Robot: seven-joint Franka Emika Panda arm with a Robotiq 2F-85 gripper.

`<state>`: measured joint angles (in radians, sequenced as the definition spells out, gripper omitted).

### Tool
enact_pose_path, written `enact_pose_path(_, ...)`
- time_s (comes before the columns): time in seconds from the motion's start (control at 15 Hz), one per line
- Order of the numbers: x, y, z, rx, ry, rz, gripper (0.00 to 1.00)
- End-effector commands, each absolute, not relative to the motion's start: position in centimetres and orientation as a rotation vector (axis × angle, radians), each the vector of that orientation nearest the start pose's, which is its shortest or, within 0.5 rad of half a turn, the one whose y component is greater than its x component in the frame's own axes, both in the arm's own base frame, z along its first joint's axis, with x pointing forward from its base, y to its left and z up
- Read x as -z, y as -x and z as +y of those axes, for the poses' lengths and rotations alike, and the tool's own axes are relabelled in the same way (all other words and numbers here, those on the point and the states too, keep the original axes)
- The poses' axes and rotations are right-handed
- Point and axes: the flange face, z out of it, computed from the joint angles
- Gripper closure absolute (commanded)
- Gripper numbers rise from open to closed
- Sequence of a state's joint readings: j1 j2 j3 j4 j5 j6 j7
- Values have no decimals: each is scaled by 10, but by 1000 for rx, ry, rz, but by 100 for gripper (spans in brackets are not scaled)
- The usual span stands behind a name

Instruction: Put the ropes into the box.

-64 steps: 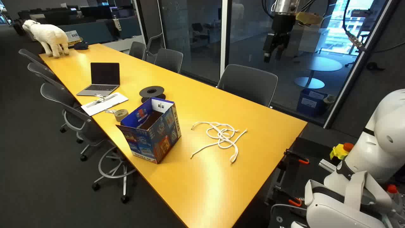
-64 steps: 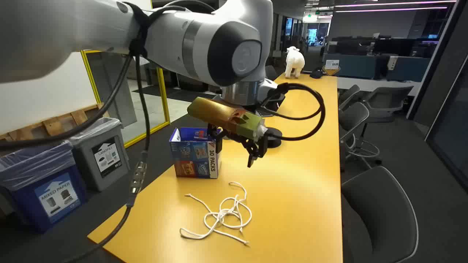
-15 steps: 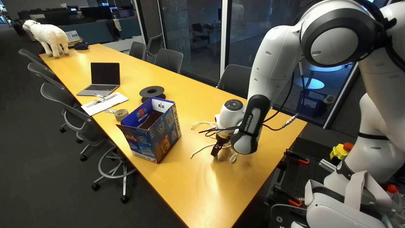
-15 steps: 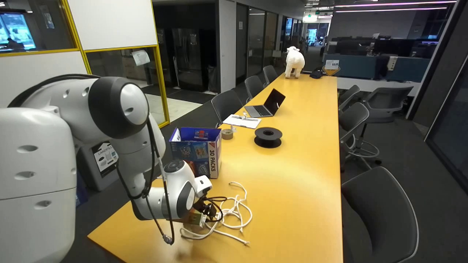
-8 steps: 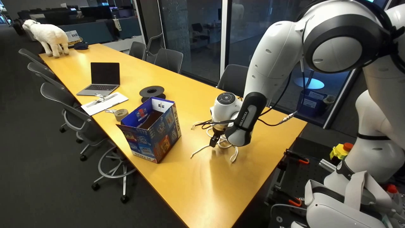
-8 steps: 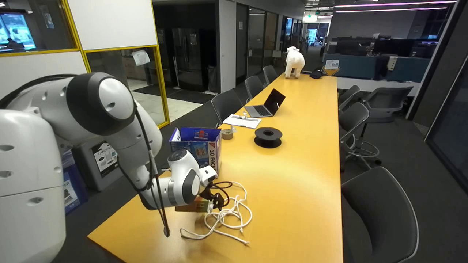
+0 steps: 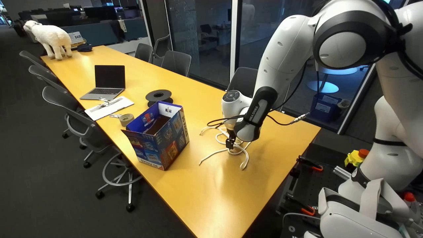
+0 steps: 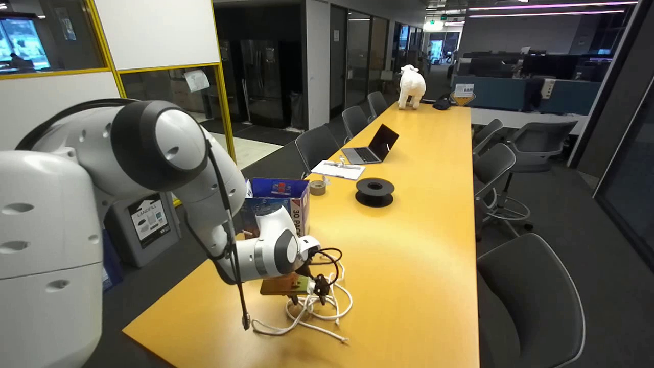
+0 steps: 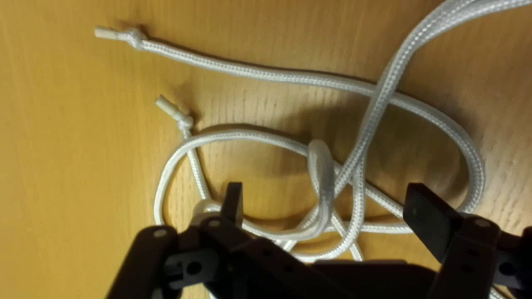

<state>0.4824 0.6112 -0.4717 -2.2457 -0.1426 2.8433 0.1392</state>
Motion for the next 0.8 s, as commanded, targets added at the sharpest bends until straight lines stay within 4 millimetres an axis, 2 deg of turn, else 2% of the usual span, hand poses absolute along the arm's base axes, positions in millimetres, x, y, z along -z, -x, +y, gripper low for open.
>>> enact_pose_path(0.0,-128,-543,-18,-41,3369,-124,0)
enact_pose_path(0.33,-121,-550,-35,-156,3244,-57,0)
enact_pose_path(0.73,-121,-555,-40,-174,3152,-18,0)
